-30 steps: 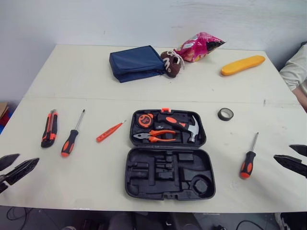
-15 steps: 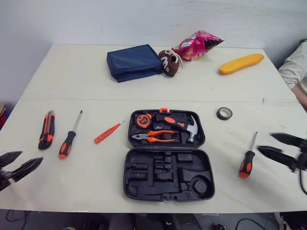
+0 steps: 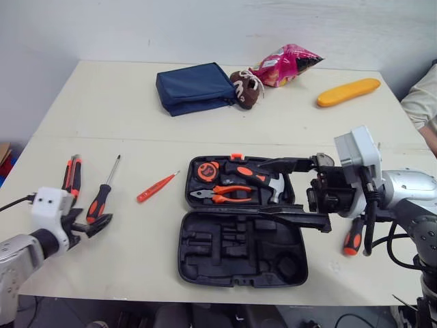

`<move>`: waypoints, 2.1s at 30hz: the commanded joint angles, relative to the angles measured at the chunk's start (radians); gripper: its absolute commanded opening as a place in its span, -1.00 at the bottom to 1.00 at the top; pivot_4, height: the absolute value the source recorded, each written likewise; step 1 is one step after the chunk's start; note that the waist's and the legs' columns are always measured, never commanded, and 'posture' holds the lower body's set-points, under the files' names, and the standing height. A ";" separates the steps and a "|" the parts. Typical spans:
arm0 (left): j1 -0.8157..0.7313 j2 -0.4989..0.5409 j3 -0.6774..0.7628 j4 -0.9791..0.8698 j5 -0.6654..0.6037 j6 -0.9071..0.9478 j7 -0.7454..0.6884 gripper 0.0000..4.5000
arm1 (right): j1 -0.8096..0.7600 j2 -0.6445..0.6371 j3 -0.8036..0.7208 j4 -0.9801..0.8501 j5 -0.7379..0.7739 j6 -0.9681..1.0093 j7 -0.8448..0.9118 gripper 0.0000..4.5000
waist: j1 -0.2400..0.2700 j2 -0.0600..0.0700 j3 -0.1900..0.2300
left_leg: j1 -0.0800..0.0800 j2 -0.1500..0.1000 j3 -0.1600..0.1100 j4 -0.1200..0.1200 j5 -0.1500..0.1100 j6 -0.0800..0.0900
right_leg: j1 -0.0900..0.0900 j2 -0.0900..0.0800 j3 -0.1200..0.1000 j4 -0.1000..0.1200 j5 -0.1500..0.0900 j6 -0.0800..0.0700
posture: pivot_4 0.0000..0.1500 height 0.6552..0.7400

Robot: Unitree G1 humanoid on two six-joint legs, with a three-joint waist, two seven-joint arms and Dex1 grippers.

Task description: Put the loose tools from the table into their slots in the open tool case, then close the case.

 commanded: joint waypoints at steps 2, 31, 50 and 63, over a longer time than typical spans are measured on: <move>-0.037 -0.017 -0.041 0.037 0.054 -0.034 0.044 0.98 | -0.009 -0.002 0.024 -0.008 0.004 -0.017 0.028 1.00 | 0.001 0.000 0.000 | 0.000 0.000 0.000 0.000 0.001 0.000 | 0.000 0.000 0.000 0.001 0.000 0.000 | 1.00 1.00; -0.253 0.191 -0.364 -0.128 0.108 -0.350 -0.340 -0.64 | 0.115 -0.070 0.039 -0.026 -0.093 -0.048 0.060 1.00 | 0.022 -0.002 0.001 | -0.001 0.000 0.001 0.000 0.002 0.000 | -0.001 -0.001 0.000 -0.001 0.000 0.000 | 1.00 1.00; -0.633 0.090 -0.898 -0.064 0.212 -0.265 -0.570 -0.64 | 0.419 -0.190 -0.076 -0.022 -0.208 -0.113 0.090 1.00 | 0.023 -0.001 0.002 | 0.000 0.000 0.002 0.005 0.004 0.000 | -0.001 0.003 0.002 0.004 0.000 0.001 | 1.00 1.00; -0.664 0.029 -0.956 0.042 0.343 -0.364 -0.598 -0.64 | 0.452 -0.182 -0.098 -0.023 -0.216 -0.119 0.065 1.00 | 0.029 -0.001 0.002 | -0.001 0.000 0.001 0.009 0.004 0.000 | 0.000 0.002 0.002 0.006 0.000 0.001 | 1.00 1.00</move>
